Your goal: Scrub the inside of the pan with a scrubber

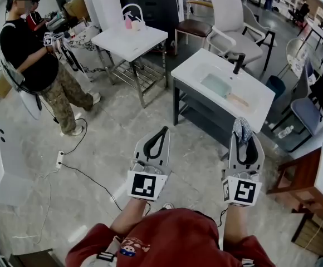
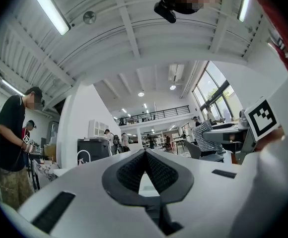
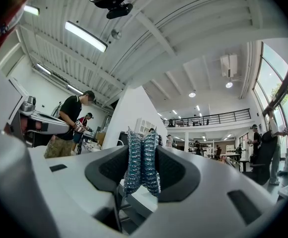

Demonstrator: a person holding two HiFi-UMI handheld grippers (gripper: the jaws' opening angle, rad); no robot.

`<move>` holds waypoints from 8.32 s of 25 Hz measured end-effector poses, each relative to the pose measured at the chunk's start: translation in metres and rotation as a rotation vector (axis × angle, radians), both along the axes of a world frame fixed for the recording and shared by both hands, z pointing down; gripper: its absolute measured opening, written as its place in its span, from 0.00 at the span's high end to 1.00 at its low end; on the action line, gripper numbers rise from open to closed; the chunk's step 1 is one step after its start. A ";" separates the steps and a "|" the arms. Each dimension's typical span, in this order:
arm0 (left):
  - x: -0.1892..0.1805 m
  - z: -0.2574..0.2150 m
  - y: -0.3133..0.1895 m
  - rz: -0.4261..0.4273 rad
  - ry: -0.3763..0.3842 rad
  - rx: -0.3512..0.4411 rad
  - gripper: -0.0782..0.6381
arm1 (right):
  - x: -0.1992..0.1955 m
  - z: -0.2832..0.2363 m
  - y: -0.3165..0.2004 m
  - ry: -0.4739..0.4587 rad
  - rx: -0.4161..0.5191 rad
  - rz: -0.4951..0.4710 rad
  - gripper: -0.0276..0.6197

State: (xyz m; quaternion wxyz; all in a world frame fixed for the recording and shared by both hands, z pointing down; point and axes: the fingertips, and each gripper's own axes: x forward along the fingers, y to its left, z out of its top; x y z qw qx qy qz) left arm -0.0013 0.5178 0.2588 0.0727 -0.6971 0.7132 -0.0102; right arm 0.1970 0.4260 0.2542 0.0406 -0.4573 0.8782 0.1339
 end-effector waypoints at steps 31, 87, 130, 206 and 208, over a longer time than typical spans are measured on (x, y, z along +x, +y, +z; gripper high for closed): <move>-0.044 0.017 -0.127 -0.072 -0.002 0.062 0.88 | -0.029 0.041 -0.139 -0.002 -0.076 -0.007 0.68; -0.153 0.052 -0.505 0.116 0.003 -0.046 0.88 | -0.162 0.057 -0.466 0.046 -0.092 0.091 0.68; -0.077 0.054 -0.722 0.400 0.053 0.027 0.88 | -0.072 0.086 -0.619 0.018 -0.169 0.371 0.68; -0.129 0.228 -0.677 0.446 0.064 -0.291 0.88 | -0.234 0.487 -0.520 1.069 -1.109 -0.740 0.69; -0.129 0.227 -0.679 0.446 0.063 -0.289 0.88 | -0.237 0.486 -0.517 1.071 -1.101 -0.753 0.69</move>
